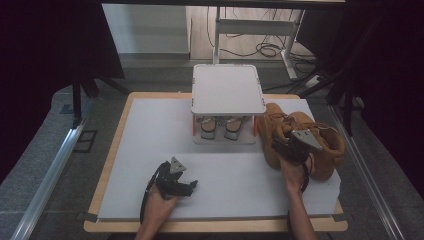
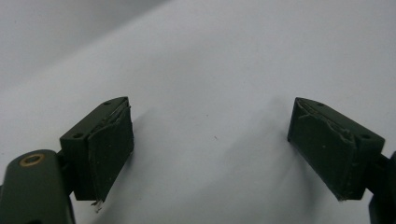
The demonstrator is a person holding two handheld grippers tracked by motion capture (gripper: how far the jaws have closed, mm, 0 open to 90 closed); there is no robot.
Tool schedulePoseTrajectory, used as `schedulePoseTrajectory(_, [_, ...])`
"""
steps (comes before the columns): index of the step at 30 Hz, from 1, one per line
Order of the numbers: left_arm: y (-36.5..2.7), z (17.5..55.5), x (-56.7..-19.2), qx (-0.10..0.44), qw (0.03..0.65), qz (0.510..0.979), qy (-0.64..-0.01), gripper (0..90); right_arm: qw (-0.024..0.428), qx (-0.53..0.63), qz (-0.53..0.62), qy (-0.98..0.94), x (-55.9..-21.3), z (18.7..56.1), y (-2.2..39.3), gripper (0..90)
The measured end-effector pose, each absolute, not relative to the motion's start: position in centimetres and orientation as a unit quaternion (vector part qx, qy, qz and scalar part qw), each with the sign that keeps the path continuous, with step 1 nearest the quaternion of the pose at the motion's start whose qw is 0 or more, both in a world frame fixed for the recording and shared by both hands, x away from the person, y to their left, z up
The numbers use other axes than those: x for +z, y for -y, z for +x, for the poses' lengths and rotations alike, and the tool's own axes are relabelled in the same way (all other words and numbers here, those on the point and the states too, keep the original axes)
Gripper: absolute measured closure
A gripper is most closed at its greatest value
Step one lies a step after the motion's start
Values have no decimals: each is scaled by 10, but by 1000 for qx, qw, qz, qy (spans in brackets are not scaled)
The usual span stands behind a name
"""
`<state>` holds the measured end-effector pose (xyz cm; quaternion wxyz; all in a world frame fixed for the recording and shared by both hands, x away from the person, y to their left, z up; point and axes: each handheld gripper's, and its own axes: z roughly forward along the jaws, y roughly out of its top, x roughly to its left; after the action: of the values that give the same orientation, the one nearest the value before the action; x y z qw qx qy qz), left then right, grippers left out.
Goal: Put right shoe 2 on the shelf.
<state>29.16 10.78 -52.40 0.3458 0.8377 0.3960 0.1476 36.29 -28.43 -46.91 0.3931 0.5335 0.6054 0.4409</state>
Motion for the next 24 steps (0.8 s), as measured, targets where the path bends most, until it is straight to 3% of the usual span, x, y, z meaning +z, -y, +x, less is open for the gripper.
schedulePoseTrajectory(2, [-108, 292, -524, 147, 346, 838, -396, 141, 391, 441, 534, -606, -468, 363, 285, 286])
schedulePoseTrajectory(4, [-108, 292, -524, 148, 346, 838, -396, 141, 396, 435, 533, -608, -468, 361, 285, 379])
schedulePoseTrajectory(10, [-108, 292, -524, 147, 346, 838, -396, 141, 394, 432, 536, -609, -466, 361, 286, 455])
schedulePoseTrajectory(24, [-108, 292, -524, 147, 347, 837, -397, 141, 397, 435, 520, -619, -446, 354, 286, 505])
